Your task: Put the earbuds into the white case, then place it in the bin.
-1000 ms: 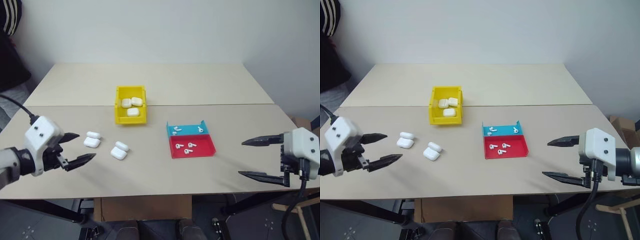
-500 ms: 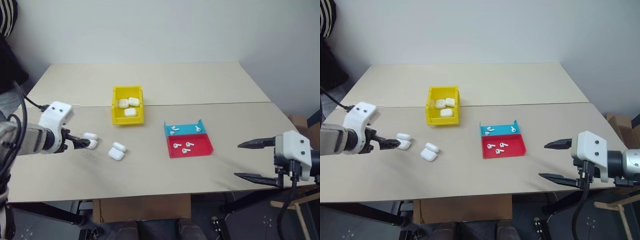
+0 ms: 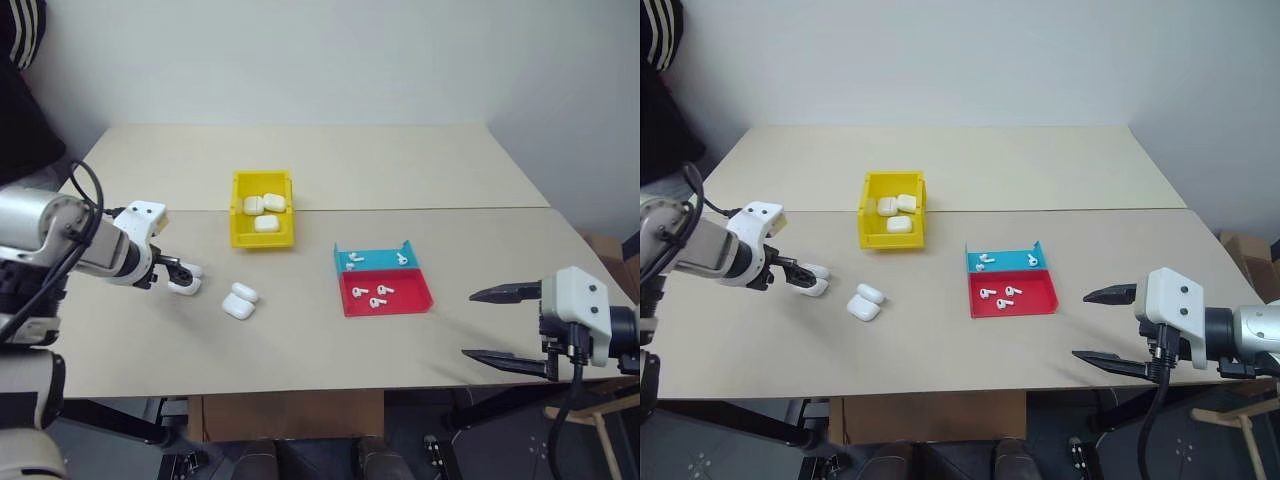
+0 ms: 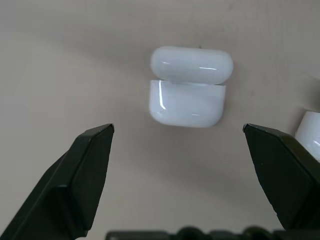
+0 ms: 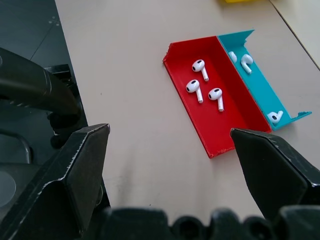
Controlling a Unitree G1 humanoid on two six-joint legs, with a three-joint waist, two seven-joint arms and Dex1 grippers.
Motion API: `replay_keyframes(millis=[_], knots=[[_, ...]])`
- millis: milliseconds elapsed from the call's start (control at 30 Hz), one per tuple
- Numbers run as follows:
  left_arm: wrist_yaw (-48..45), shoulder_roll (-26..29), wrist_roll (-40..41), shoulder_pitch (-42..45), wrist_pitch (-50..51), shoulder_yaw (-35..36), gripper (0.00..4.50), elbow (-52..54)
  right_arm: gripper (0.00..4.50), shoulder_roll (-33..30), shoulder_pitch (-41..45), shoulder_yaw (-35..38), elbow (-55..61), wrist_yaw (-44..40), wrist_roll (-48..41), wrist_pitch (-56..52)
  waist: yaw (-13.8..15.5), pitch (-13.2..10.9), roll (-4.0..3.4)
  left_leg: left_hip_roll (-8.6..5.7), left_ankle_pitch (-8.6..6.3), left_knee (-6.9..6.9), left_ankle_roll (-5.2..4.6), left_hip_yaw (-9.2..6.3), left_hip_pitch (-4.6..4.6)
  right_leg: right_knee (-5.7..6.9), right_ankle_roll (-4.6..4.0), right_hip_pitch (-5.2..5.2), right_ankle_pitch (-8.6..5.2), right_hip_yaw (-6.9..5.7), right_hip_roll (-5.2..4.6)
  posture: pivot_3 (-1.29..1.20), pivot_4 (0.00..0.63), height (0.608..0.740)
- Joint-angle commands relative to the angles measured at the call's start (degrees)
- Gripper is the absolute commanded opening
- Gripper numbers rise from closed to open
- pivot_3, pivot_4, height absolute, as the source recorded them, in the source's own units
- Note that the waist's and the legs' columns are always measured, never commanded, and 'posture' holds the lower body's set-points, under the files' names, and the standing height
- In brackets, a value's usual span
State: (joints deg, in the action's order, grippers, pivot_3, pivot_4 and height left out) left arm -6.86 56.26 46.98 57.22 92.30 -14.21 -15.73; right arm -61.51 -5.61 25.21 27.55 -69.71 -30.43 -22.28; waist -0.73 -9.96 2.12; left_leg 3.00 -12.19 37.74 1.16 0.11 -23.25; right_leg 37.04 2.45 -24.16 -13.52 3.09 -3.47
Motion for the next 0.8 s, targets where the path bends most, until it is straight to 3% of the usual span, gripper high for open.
replay_keyframes(millis=[33, 500, 800], knots=[[-2.2, -0.7, -3.9, 3.3, 0.2, -2.5, 4.5, -2.6, 4.48, 0.3, -1.1, 2.6, 1.1, 0.3, 0.0, 0.3, -0.1, 0.0, 0.0, 0.0, 0.0, -0.01, 0.0, 0.0, -0.01, 0.0, 0.0, -0.02, 0.0, 0.01, 0.0, 0.0, 0.15, 0.74], [-13.4, -5.8, -20.6, 6.4, -5.6, -9.6, 4.5, -10.0, 4.48, 1.1, -4.7, 4.8, 3.6, 2.2, -0.2, -0.9, 0.0, 0.0, 0.02, -0.02, 0.0, 0.02, 0.0, -0.01, -0.01, 0.01, 0.04, 0.01, -0.01, 0.01, 0.0, 0.0, 0.15, 0.74], [-20.3, -9.0, -26.2, 8.7, -7.2, -12.4, 4.5, -16.3, 4.48, 1.4, -6.3, 5.6, 4.6, 3.2, 0.0, -1.7, -0.1, 0.0, 0.03, -0.03, 0.0, 0.02, 0.0, -0.02, -0.05, 0.0, 0.05, 0.0, -0.01, 0.01, -0.01, 0.0, 0.15, 0.74]])
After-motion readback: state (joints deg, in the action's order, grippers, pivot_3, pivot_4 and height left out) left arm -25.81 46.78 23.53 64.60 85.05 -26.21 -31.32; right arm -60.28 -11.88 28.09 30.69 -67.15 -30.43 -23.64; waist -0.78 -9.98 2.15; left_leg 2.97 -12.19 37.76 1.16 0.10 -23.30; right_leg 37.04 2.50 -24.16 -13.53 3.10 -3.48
